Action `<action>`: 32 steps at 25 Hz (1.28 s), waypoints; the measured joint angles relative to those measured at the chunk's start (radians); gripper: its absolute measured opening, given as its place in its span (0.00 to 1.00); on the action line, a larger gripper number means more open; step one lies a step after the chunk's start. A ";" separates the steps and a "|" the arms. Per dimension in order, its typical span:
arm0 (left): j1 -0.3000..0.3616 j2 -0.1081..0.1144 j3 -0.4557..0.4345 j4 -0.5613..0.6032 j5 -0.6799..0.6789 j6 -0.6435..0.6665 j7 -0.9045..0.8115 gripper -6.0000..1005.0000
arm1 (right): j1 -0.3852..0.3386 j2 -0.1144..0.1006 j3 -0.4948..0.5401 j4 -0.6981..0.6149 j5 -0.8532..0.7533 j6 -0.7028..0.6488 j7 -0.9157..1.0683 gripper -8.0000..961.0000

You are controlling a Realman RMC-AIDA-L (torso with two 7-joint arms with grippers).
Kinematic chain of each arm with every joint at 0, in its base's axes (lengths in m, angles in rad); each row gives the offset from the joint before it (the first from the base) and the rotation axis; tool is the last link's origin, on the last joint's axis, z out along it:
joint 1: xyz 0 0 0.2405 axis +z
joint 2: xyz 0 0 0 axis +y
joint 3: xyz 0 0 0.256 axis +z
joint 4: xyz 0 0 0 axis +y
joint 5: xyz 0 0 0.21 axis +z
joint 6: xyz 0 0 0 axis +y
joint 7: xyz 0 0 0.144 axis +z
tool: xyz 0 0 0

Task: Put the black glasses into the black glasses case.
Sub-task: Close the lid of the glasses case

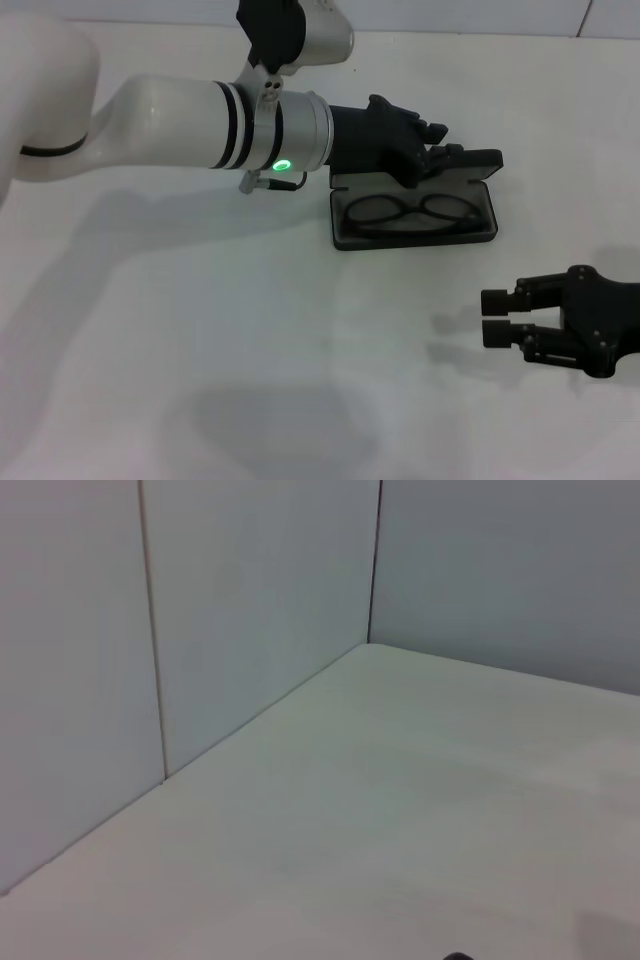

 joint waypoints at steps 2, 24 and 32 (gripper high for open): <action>0.000 0.000 0.000 -0.006 0.000 0.000 -0.001 0.29 | -0.002 0.000 -0.006 0.000 0.002 0.003 0.000 0.37; 0.015 0.000 0.035 -0.027 -0.003 0.045 -0.002 0.29 | -0.004 0.000 -0.006 0.013 0.002 0.015 -0.001 0.38; 0.023 0.001 0.048 -0.029 -0.006 0.073 -0.002 0.29 | -0.004 0.000 -0.006 0.012 0.002 0.017 -0.001 0.38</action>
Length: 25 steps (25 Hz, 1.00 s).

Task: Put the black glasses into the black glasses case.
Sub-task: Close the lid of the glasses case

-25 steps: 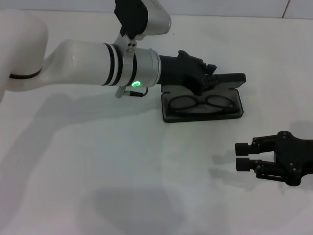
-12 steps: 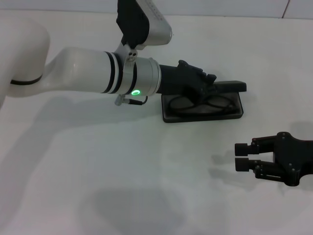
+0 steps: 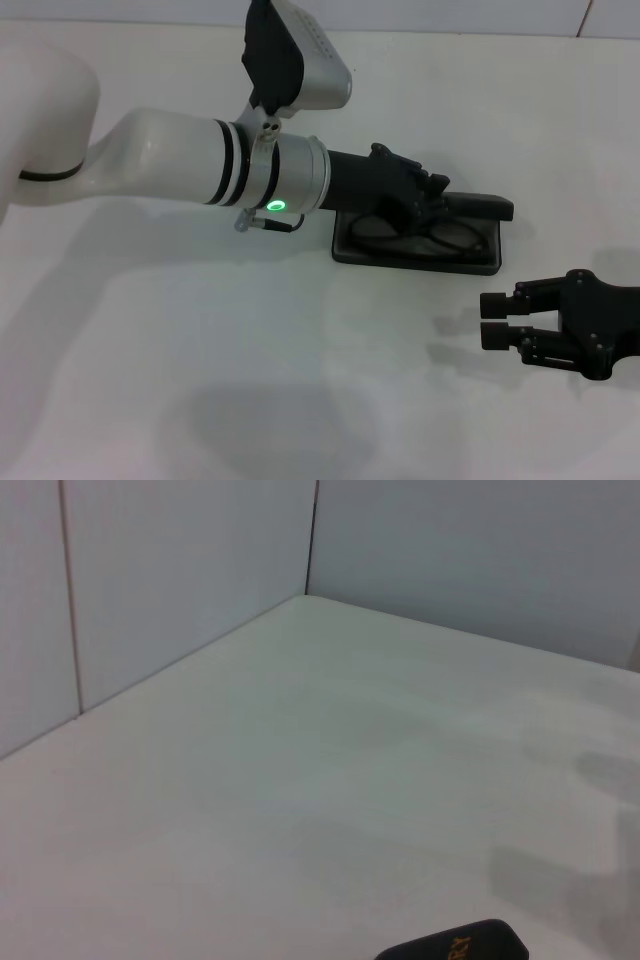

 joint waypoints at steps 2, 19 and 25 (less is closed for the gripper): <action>0.002 0.000 0.007 0.000 0.000 0.000 0.000 0.29 | 0.000 0.000 0.000 0.000 0.000 0.000 0.000 0.38; 0.017 -0.001 0.015 -0.026 0.006 0.000 0.000 0.29 | 0.003 0.000 -0.003 0.000 -0.009 0.000 0.000 0.38; 0.041 -0.002 0.026 -0.010 -0.023 0.014 0.025 0.29 | 0.002 -0.001 -0.013 0.000 -0.009 0.000 0.000 0.38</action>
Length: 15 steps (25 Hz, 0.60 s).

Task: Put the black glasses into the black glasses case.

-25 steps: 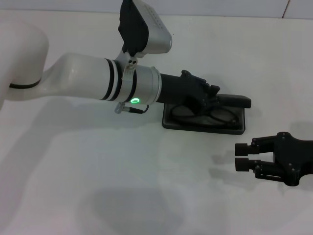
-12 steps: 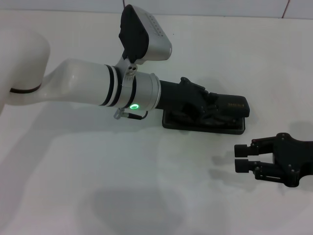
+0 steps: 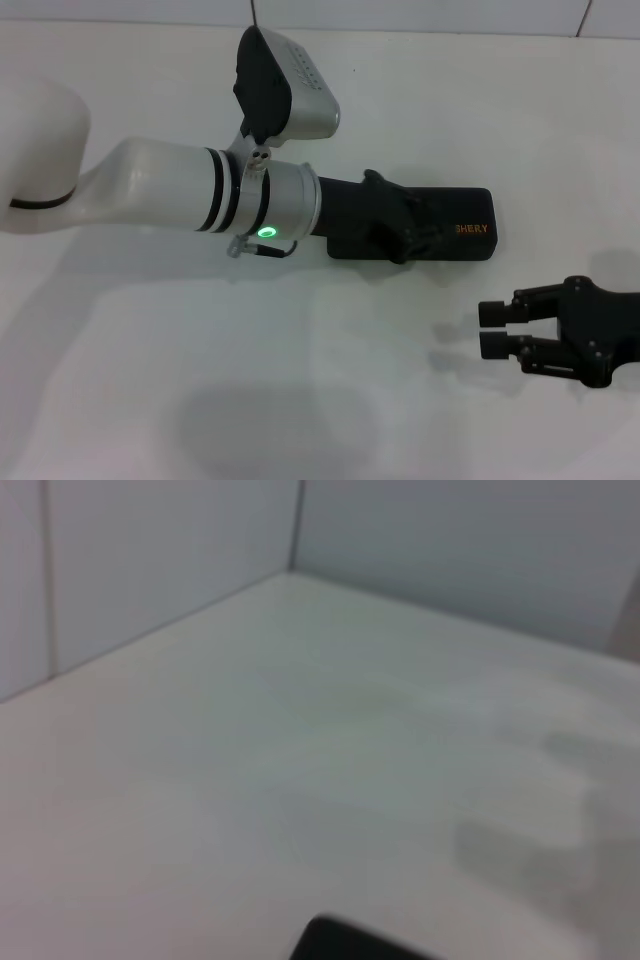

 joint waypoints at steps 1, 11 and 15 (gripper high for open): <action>0.012 0.001 0.007 0.019 -0.014 0.014 0.011 0.29 | 0.000 0.000 -0.005 0.000 0.000 0.000 0.000 0.38; 0.259 0.017 -0.221 0.452 -0.046 0.456 -0.009 0.31 | -0.004 -0.006 -0.013 -0.008 0.006 -0.044 0.002 0.38; 0.305 0.021 -0.426 0.461 -0.044 0.744 0.040 0.34 | -0.021 -0.007 -0.004 -0.043 0.017 -0.093 0.001 0.38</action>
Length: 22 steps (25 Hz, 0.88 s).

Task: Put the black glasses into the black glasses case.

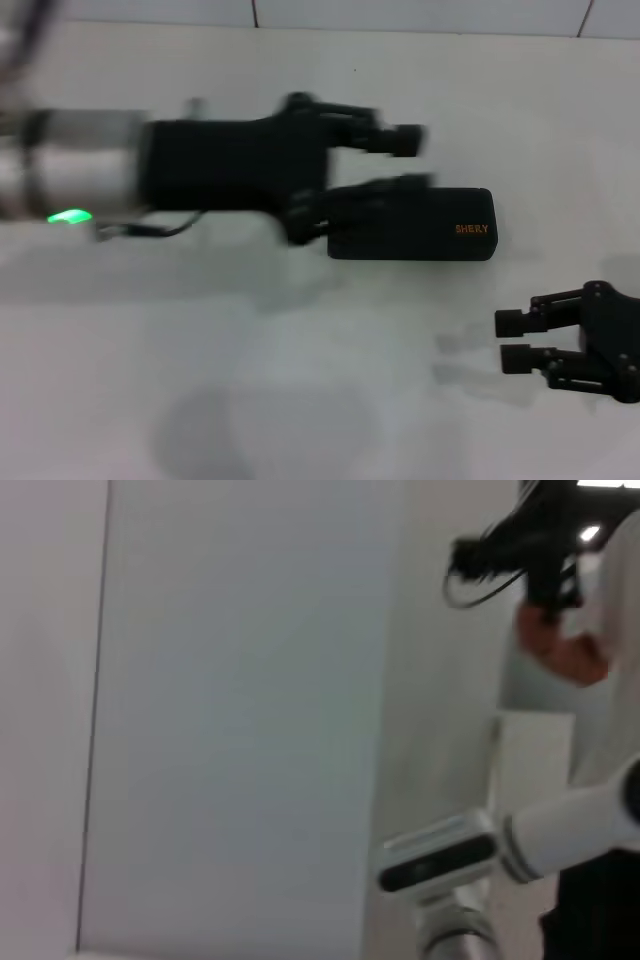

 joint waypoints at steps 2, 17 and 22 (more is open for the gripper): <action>0.018 0.010 -0.078 -0.031 0.004 0.093 0.040 0.38 | -0.011 0.000 0.001 -0.029 0.019 -0.036 -0.006 0.38; 0.061 0.127 -0.149 -0.235 0.070 0.260 0.167 0.59 | -0.007 0.007 -0.018 -0.127 0.249 -0.159 -0.068 0.74; 0.058 0.127 -0.156 -0.240 0.103 0.262 0.192 0.60 | 0.021 0.011 -0.053 -0.120 0.256 -0.151 -0.061 0.88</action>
